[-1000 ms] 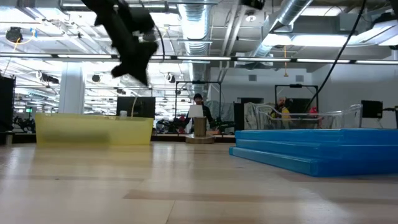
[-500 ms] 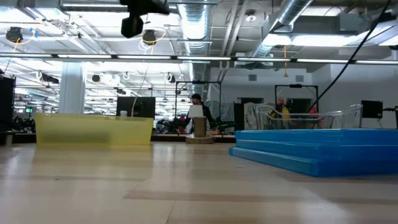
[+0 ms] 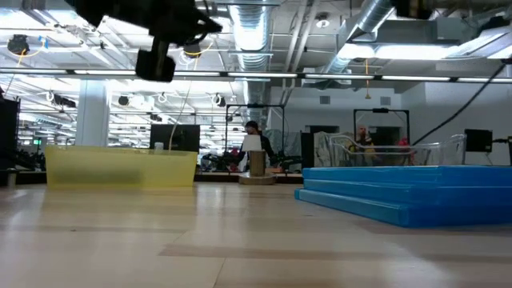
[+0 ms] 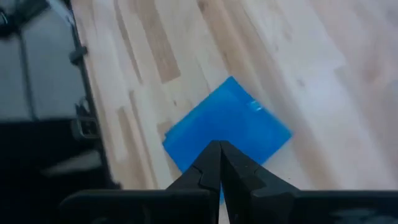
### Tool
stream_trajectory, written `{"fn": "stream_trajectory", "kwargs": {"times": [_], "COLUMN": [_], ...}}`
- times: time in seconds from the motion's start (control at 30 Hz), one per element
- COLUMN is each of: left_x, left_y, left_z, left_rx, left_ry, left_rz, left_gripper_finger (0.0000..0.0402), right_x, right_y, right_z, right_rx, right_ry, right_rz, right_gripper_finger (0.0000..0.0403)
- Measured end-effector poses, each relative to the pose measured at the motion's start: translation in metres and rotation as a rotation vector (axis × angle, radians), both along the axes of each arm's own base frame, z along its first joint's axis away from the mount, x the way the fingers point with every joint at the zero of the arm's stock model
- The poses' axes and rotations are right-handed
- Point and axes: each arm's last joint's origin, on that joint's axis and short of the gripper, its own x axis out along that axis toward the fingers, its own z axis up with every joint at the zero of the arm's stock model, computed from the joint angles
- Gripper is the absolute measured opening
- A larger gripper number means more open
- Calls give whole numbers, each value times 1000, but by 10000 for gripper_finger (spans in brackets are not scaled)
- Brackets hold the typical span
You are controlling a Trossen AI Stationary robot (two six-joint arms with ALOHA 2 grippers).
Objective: Pick & place jewel cases by type
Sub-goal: Put the blue CD case into the transparent bin
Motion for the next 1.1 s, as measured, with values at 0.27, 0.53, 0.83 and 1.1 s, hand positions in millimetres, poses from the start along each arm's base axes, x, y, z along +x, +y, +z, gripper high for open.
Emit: {"fn": "stream_trajectory", "kwargs": {"times": [0.27,0.53,0.83,1.1], "left_x": [-1,15,38,51], "left_y": [-15,-31,-37,-39], "left_z": [-15,-35,-56,-81], "left_rx": [-26,-45,-82,-140], "left_ry": [71,101,60,97], "left_rz": [-3,-93,-92,-83], "left_gripper_finger": [0,0,0,58], "right_x": [-25,-29,-44,-50], "right_y": [4,13,19,23], "right_z": [-58,-85,-115,-128], "right_rx": [171,153,140,170], "right_ry": [124,236,300,318], "right_rz": [-268,-273,-354,-350], "right_gripper_finger": [0,0,11,91]}}
